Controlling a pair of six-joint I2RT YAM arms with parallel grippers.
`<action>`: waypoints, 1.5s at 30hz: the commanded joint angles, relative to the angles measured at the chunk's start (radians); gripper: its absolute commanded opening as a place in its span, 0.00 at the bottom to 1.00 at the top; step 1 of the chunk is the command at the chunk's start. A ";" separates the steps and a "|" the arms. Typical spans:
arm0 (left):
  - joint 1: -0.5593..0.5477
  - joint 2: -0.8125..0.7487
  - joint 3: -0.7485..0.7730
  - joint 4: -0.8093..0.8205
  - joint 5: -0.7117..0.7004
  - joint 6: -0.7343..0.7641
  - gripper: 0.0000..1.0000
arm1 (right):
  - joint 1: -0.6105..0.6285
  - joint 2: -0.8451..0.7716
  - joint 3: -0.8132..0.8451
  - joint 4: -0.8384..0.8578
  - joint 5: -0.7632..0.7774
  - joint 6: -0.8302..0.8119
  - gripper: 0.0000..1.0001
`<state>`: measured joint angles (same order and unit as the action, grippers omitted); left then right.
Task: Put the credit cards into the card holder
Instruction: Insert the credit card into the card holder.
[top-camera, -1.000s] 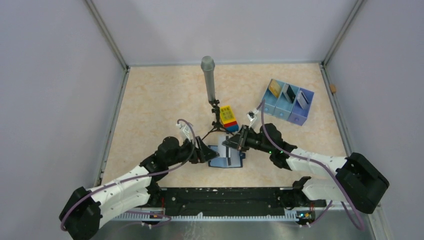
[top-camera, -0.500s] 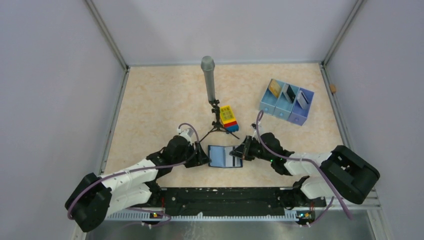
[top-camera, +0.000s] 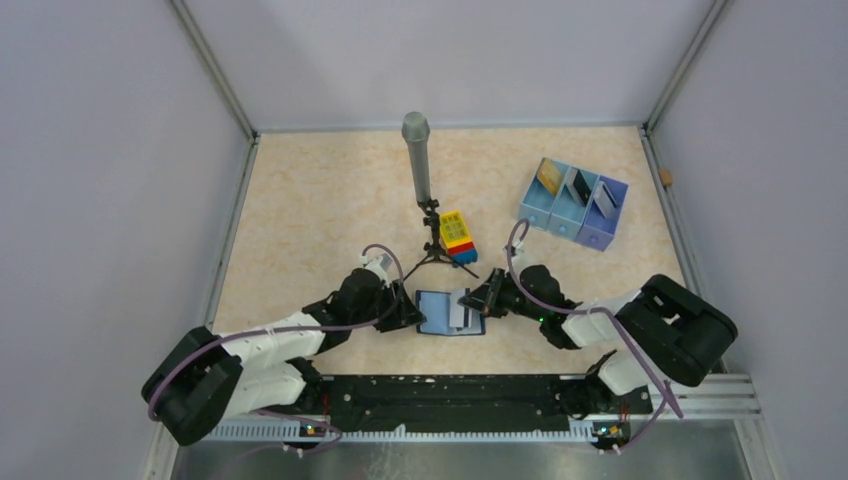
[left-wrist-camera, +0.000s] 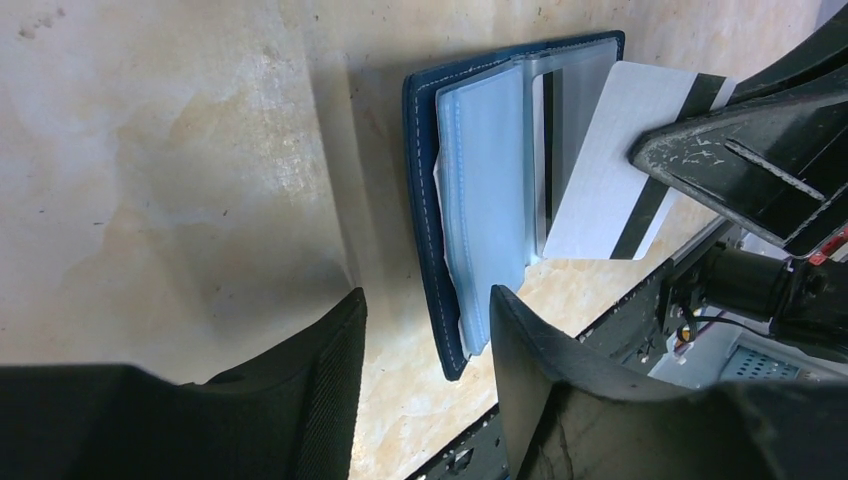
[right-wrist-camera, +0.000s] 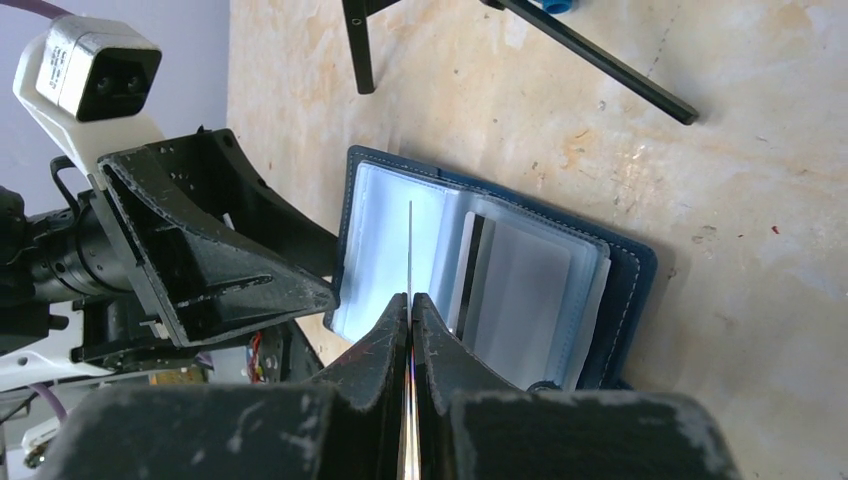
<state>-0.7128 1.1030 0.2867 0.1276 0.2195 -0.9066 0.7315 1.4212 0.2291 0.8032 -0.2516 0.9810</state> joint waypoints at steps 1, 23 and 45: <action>0.010 0.036 0.010 0.097 0.021 -0.016 0.48 | -0.014 0.061 -0.017 0.159 -0.015 0.025 0.00; 0.015 0.112 0.013 0.124 0.043 -0.009 0.18 | -0.013 0.296 -0.044 0.388 -0.035 0.144 0.00; 0.018 0.119 0.017 0.130 0.058 0.000 0.15 | 0.041 0.375 0.015 0.239 0.015 0.190 0.00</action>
<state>-0.6960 1.2114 0.2867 0.2100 0.2554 -0.9173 0.7540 1.7611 0.2302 1.1191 -0.2668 1.1801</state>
